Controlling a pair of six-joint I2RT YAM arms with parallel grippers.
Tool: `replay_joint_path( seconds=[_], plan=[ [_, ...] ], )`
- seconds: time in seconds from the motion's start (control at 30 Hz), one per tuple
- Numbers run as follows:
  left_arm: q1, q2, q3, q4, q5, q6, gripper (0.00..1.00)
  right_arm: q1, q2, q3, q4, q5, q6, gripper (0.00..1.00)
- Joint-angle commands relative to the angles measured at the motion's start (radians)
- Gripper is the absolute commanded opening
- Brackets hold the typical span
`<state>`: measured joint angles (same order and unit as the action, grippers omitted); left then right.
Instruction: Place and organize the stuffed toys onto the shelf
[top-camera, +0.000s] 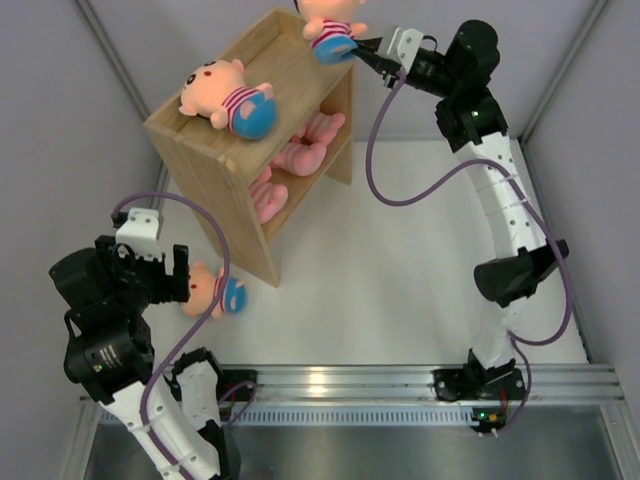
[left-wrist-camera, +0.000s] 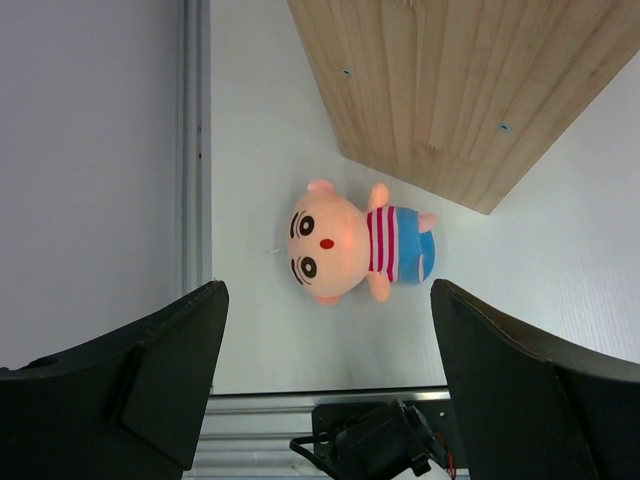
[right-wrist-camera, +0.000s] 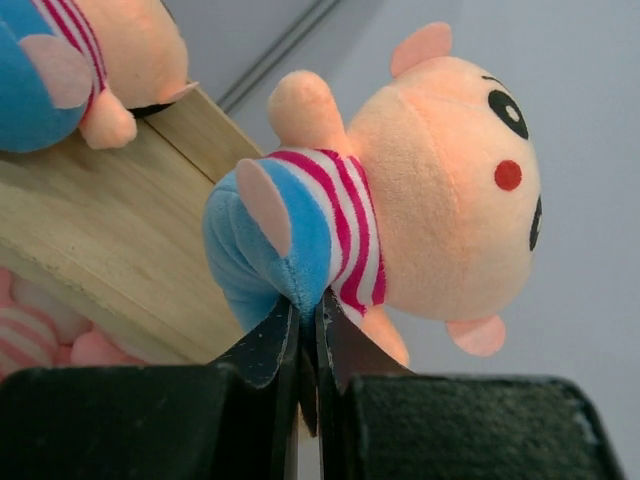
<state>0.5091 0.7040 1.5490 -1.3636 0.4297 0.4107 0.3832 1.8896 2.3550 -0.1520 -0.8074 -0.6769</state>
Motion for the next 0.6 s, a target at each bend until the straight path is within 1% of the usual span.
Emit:
replay_joint_path(
  seconds=[0.0, 0.3, 0.43, 0.47, 0.5, 0.57],
  plan=[
    [0.005, 0.029, 0.028, 0.004, 0.009, 0.031, 0.88, -0.01, 0.046, 0.044, 0.187, -0.216, 0.007, 0.02],
    [0.005, 0.031, -0.012, 0.008, -0.006, 0.06, 0.88, 0.074, 0.109, 0.046, 0.216, -0.222, -0.016, 0.09],
    [0.005, 0.032, -0.012, 0.011, -0.009, 0.068, 0.88, 0.098, 0.131, 0.035, 0.23, -0.207, -0.004, 0.18],
    [0.005, 0.031, -0.01, 0.011, -0.014, 0.071, 0.88, 0.1, 0.135, 0.026, 0.259, -0.196, 0.002, 0.2],
    [0.005, 0.029, -0.012, 0.011, -0.016, 0.073, 0.88, 0.1, 0.14, 0.018, 0.262, -0.178, 0.002, 0.25],
    [0.0, 0.029, -0.012, 0.008, -0.017, 0.071, 0.88, 0.102, 0.143, 0.013, 0.256, -0.167, 0.0, 0.31]
  ],
)
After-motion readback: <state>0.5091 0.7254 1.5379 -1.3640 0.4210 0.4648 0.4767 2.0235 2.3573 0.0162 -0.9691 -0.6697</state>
